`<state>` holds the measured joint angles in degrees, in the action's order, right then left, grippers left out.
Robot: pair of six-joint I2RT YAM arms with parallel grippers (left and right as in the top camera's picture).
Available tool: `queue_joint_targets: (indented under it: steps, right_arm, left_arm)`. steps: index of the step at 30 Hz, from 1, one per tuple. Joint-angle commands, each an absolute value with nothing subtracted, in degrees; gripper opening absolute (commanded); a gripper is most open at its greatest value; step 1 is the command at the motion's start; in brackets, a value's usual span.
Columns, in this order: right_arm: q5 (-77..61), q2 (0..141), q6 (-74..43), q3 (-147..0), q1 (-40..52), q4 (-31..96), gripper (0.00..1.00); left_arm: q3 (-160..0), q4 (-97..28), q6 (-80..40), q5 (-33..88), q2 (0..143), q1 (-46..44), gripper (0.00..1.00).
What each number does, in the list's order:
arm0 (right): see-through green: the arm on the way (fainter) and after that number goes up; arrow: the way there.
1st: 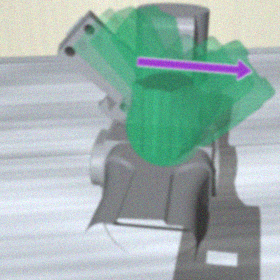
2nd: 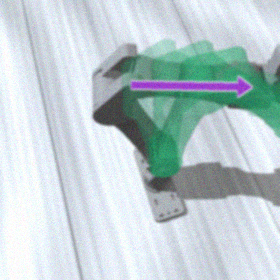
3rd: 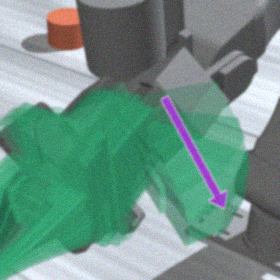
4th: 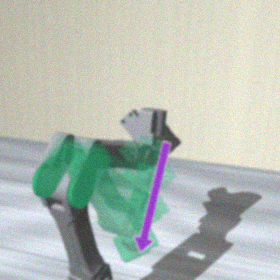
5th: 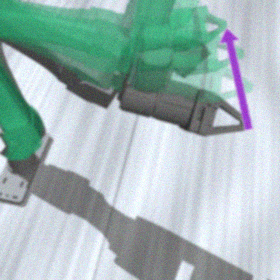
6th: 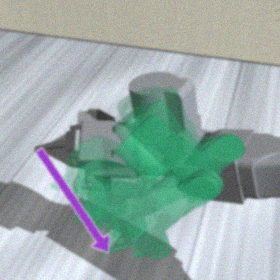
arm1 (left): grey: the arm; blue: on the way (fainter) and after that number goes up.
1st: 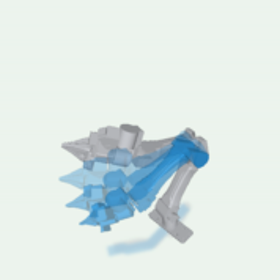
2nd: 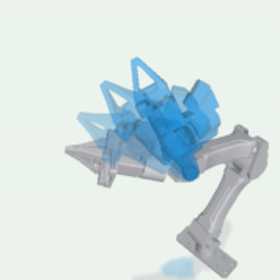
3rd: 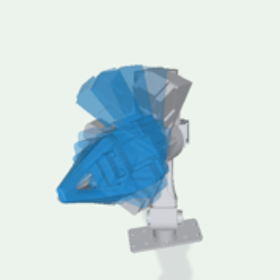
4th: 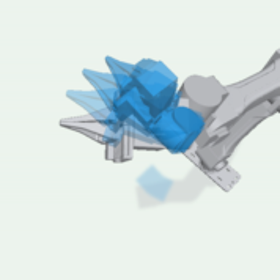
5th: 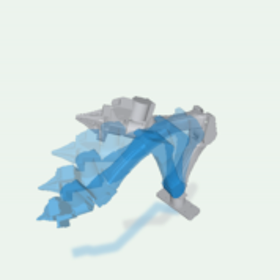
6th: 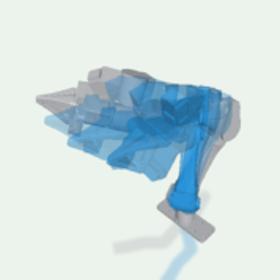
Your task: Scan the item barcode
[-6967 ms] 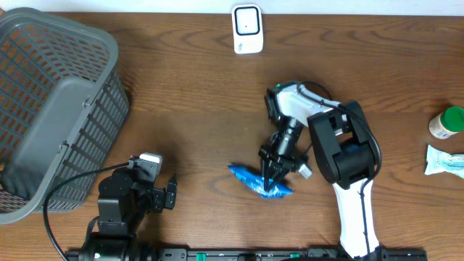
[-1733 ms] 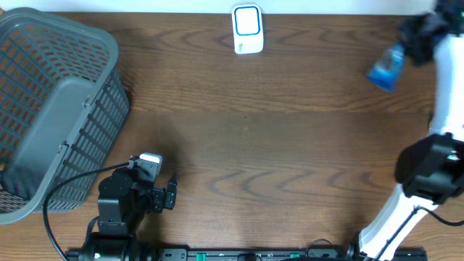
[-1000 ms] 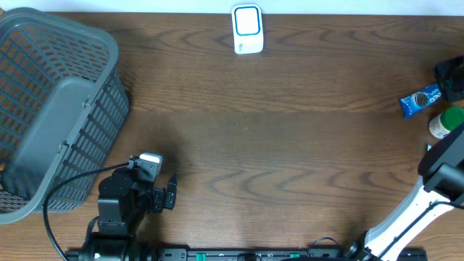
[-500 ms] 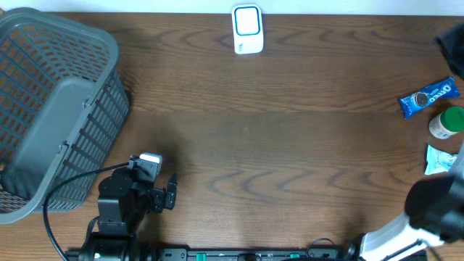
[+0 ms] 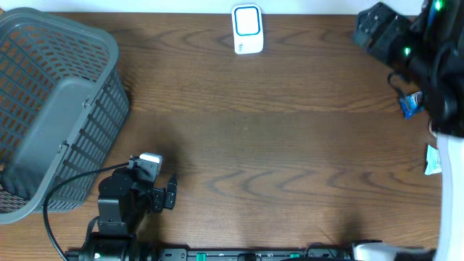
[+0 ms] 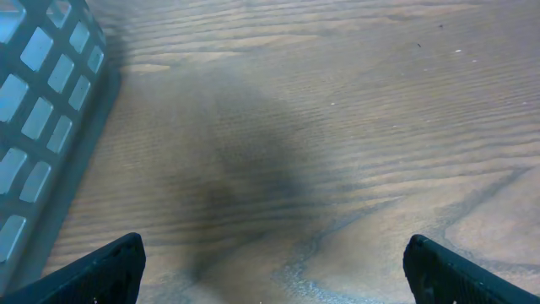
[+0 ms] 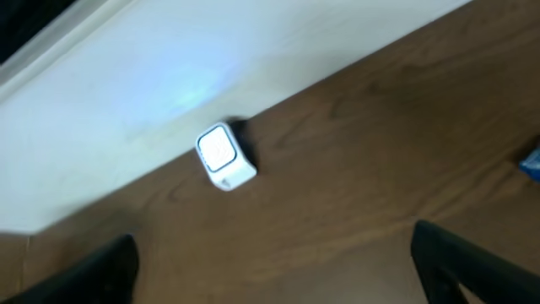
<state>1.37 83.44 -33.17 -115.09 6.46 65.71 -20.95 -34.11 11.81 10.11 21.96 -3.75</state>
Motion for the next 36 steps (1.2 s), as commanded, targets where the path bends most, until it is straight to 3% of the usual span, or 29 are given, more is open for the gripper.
queue_joint_targets:
  steps: [1,9,15,20,23,28,36]
  right_arm:
    - [4.8,79.5,-32.5,-115.7,7.7,67.9,0.99]
    - [14.1,75.8,-30.9,-115.7,7.4,70.0,0.99]
    - [15.6,74.8,-18.3,-115.5,7.5,66.7,0.99]
    - [14.4,71.2,-9.1,-114.2,7.5,56.8,0.99]
    - [11.4,64.8,-2.9,-109.6,7.5,50.7,0.99]
    - [11.5,53.4,-2.4,-97.0,7.5,45.4,0.99]
    - [11.4,29.1,-2.5,-64.6,7.6,28.3,0.99]
  left_arm:
    - [-20.7,-34.1,11.3,9.8,21.6,-3.6,0.98]
    - [-20.7,-34.1,11.3,9.8,21.6,-3.6,0.98]
    - [-20.7,-34.1,11.3,9.8,21.6,-3.6,0.98]
    - [-20.7,-34.1,11.3,9.8,21.6,-3.6,0.98]
    - [-20.7,-34.1,11.3,9.8,21.6,-3.6,0.98]
    - [-20.7,-34.1,11.3,9.8,21.6,-3.6,0.98]
    - [-20.7,-34.1,11.3,9.8,21.6,-3.6,0.98]
